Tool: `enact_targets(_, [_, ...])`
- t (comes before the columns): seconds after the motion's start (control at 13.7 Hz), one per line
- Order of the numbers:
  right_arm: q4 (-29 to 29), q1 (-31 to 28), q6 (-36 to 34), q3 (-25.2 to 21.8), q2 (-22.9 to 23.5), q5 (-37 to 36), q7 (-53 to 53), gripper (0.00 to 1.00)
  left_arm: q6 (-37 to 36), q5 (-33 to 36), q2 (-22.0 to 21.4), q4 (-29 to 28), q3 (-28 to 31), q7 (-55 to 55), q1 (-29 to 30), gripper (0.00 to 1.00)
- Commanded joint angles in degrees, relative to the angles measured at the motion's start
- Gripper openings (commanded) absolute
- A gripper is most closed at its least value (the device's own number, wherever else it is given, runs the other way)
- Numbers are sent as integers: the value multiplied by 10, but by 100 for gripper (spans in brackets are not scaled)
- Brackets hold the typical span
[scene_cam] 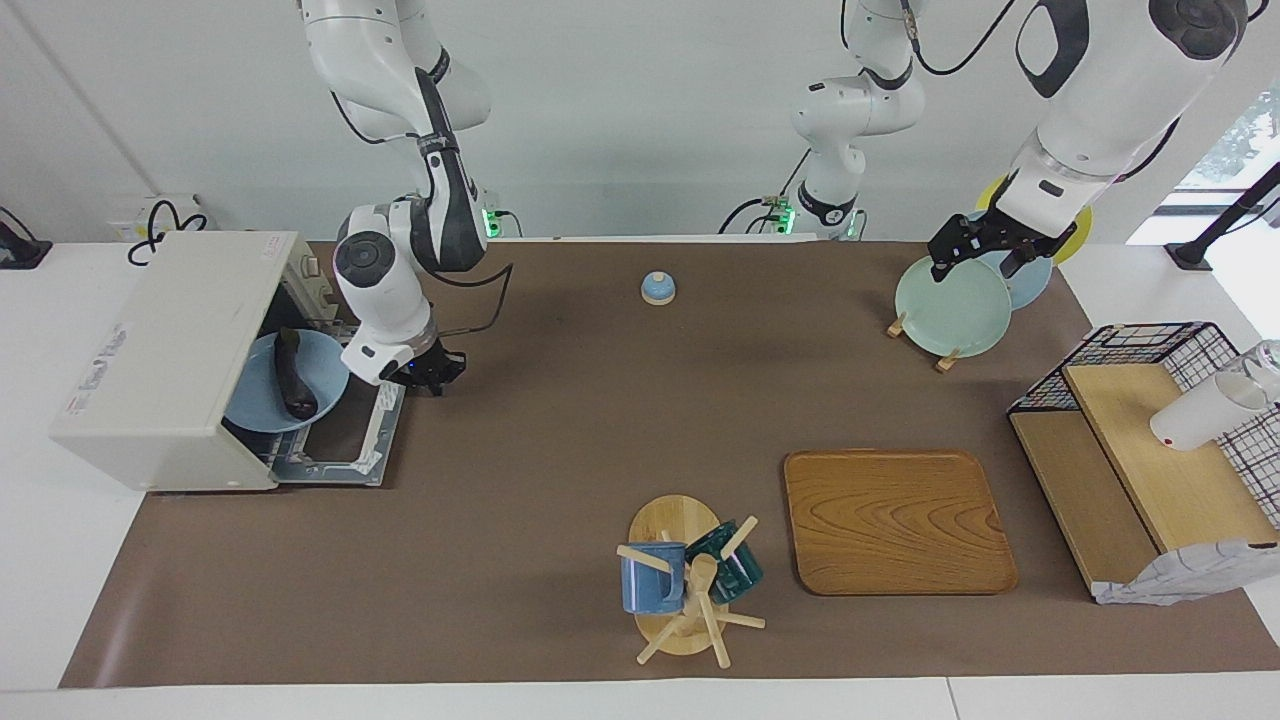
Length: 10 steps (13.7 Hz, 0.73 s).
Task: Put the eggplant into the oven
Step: 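Push the oven door closed with the right gripper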
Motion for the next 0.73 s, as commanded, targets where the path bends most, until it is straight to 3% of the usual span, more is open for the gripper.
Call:
enact_targets(0.0, [-3, -5, 3, 2, -4, -84, -5, 0, 5, 6, -10, -8, -2, 1, 5, 100])
enact_targets(0.36, [14, -2, -17, 2, -3, -167, -6, 0, 5, 6, -10, -8, -2, 1, 5, 100])
enact_targets(0.66, [64, -2, -87, 4, -8, -191, -27, 0, 5, 6, -10, -8, -2, 1, 5, 100])
